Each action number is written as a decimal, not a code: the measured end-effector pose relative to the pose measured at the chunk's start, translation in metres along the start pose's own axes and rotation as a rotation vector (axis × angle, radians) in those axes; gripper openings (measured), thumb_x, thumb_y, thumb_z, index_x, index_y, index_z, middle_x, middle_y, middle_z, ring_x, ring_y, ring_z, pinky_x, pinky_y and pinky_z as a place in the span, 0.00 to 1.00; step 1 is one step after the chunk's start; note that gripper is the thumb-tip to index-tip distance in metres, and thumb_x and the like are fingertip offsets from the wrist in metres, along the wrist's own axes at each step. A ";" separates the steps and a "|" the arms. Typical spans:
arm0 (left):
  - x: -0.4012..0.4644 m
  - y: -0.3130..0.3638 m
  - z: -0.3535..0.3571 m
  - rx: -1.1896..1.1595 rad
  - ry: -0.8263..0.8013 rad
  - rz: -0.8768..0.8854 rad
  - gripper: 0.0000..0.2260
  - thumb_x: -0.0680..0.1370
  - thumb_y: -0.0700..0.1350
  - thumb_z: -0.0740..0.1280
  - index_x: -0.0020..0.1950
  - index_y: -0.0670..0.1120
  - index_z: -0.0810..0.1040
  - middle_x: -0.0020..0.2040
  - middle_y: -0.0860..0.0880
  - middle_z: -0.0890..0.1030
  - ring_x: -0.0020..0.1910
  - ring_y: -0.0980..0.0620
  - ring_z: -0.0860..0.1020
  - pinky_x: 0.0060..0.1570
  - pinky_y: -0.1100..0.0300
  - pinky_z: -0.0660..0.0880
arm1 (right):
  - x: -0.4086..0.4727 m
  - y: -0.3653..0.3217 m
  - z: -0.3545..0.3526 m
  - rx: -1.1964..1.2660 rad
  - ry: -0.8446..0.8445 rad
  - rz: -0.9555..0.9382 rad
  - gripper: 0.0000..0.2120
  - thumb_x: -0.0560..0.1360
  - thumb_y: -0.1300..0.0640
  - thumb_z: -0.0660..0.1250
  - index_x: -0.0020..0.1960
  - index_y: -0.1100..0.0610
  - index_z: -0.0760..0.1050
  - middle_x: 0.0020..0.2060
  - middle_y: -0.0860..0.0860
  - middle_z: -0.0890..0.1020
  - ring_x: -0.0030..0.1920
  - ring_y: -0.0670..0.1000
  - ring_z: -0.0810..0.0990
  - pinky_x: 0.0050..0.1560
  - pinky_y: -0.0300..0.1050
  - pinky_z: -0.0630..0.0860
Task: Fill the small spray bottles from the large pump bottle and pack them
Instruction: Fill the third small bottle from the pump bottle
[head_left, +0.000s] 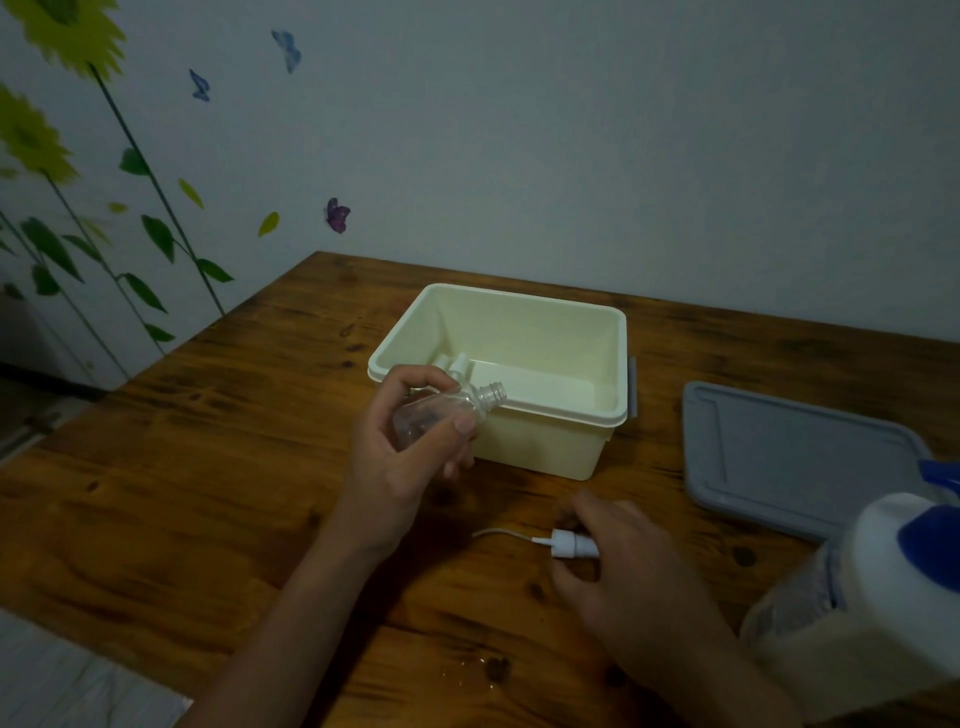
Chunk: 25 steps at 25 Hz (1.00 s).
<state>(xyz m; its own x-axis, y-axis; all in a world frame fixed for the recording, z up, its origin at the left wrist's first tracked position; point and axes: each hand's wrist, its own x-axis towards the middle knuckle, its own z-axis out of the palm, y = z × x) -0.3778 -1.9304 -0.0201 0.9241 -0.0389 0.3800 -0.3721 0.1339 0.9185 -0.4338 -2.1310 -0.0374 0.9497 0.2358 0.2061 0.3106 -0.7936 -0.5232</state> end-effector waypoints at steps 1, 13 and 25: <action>0.000 0.001 0.000 0.006 0.002 -0.005 0.12 0.70 0.47 0.71 0.51 0.49 0.75 0.35 0.42 0.79 0.31 0.44 0.75 0.30 0.55 0.73 | 0.000 0.000 0.000 0.003 0.003 -0.006 0.10 0.71 0.47 0.66 0.50 0.42 0.68 0.43 0.38 0.73 0.46 0.40 0.71 0.48 0.39 0.72; -0.012 0.005 0.024 0.050 -0.088 -0.004 0.12 0.69 0.42 0.74 0.50 0.46 0.76 0.40 0.45 0.79 0.36 0.53 0.79 0.32 0.63 0.75 | -0.014 -0.030 -0.025 0.117 0.355 0.007 0.10 0.71 0.50 0.65 0.52 0.43 0.72 0.45 0.36 0.75 0.48 0.38 0.74 0.49 0.24 0.66; -0.003 0.034 0.135 0.035 -0.398 0.058 0.15 0.68 0.51 0.73 0.52 0.48 0.76 0.47 0.50 0.80 0.44 0.49 0.82 0.39 0.50 0.82 | -0.060 -0.042 -0.146 -0.279 0.763 -0.021 0.11 0.72 0.49 0.61 0.49 0.51 0.77 0.43 0.41 0.75 0.46 0.44 0.73 0.44 0.35 0.69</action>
<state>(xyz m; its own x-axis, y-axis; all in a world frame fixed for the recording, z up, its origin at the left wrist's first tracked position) -0.4046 -2.0598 0.0246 0.7982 -0.4140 0.4375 -0.4318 0.1132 0.8949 -0.5094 -2.1940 0.0931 0.6235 -0.1158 0.7732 0.2107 -0.9275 -0.3087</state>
